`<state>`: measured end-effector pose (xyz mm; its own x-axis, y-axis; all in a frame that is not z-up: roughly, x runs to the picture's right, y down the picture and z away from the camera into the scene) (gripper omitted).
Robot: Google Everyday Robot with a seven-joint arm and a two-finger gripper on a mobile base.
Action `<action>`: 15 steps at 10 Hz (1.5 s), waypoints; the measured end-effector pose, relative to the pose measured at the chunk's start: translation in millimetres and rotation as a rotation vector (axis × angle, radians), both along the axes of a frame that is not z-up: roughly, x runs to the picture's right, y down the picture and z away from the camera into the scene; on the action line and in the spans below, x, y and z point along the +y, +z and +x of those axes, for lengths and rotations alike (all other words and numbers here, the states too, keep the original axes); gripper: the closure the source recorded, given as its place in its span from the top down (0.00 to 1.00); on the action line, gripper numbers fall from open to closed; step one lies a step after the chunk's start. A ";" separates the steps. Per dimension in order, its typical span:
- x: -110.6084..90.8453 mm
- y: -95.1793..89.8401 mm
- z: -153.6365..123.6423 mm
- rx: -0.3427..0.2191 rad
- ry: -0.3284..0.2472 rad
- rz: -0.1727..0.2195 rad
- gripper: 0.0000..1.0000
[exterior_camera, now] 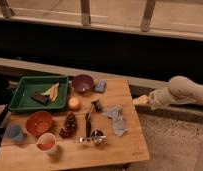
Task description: Place eraser in purple bowl
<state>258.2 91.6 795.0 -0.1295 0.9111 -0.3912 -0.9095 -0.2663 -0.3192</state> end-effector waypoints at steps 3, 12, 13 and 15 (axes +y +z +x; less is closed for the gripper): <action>0.0 0.0 0.0 0.000 0.000 0.000 0.80; -56.5 13.7 -83.1 -0.039 -0.214 0.075 0.80; -65.8 14.9 -103.6 -0.053 -0.252 0.088 0.80; -88.8 12.9 -155.2 -0.092 -0.344 0.126 0.80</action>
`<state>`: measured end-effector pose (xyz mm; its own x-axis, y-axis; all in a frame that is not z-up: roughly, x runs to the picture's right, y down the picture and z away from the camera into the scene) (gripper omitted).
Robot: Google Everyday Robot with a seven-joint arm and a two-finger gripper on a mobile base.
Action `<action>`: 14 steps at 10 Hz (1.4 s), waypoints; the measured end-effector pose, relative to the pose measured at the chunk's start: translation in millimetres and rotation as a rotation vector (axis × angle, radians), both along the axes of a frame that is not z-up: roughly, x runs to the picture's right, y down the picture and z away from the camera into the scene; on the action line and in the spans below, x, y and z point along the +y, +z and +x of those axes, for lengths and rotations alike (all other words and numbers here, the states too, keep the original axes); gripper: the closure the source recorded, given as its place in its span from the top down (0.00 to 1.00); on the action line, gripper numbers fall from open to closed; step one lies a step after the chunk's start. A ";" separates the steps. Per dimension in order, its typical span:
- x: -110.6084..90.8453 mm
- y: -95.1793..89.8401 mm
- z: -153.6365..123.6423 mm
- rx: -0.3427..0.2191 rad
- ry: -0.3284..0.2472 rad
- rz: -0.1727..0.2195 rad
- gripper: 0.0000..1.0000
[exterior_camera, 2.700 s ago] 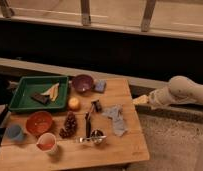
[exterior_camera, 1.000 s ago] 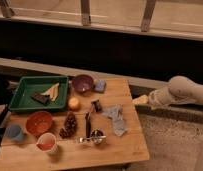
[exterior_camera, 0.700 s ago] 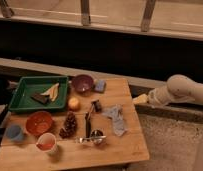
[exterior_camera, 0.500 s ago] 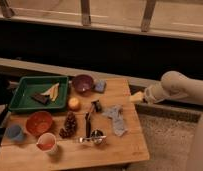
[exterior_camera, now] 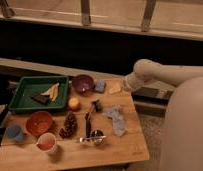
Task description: Place eraser in purple bowl
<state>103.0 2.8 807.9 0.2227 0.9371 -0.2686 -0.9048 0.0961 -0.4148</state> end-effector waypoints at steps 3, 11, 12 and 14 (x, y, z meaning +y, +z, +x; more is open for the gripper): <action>-17.7 -10.4 -81.9 -0.080 -0.133 0.044 0.80; -17.2 -14.2 -102.7 -0.096 -0.175 0.053 0.80; -17.8 -15.2 -104.1 -0.083 -0.192 0.061 0.80; -24.8 -16.8 -126.7 -0.079 -0.268 0.093 0.80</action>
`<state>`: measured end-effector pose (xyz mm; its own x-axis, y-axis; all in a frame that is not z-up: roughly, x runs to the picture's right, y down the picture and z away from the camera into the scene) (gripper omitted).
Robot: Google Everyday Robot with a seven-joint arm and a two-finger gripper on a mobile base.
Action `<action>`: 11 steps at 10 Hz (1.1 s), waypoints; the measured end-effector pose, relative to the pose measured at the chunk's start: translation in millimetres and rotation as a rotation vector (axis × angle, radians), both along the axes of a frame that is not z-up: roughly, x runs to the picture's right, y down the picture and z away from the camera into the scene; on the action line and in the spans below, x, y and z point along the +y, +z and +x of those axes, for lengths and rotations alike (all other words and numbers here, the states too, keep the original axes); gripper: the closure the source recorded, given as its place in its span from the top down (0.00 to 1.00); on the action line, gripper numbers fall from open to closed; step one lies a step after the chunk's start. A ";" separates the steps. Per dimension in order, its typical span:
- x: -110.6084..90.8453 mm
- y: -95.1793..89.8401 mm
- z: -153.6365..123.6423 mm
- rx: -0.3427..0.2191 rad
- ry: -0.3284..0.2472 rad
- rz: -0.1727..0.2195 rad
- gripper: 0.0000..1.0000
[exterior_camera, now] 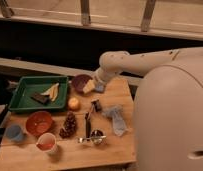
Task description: Place eraser in purple bowl
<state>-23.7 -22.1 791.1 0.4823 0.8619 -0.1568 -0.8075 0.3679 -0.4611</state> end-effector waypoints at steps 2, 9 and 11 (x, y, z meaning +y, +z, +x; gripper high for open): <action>-12.1 1.5 -41.1 -0.018 -0.077 0.032 0.80; -44.3 12.2 -216.6 -0.174 -0.292 0.086 0.80; -45.9 12.8 -238.3 -0.206 -0.312 0.086 0.80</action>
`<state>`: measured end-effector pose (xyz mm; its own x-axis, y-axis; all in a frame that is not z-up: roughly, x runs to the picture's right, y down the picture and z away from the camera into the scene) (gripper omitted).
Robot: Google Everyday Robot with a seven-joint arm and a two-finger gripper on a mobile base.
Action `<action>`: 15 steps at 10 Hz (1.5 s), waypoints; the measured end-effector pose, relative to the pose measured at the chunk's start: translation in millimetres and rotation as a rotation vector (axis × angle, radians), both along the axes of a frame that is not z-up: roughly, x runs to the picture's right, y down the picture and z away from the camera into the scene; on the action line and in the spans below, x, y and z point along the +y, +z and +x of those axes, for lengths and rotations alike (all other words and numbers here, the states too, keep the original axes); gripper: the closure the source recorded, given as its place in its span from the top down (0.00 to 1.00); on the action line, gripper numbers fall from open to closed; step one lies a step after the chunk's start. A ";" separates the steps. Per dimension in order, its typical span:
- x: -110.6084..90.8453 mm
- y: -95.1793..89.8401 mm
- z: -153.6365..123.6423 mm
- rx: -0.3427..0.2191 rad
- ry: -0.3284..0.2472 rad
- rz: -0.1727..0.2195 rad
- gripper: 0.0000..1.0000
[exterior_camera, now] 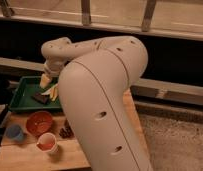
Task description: Place eraser in purple bowl
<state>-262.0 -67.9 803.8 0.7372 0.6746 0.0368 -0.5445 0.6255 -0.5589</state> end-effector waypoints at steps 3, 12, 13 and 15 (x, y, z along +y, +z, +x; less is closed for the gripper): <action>-0.3 0.7 2.5 0.002 0.002 0.000 0.80; 2.7 42.0 -81.3 -0.220 -0.016 -0.005 0.80; 9.1 45.8 -84.6 -0.232 -0.026 -0.019 0.80; 23.3 43.5 -96.7 -0.311 -0.061 -0.042 0.80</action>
<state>-358.7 -44.6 847.3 0.7340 0.6355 0.2395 -0.3059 0.6242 -0.7189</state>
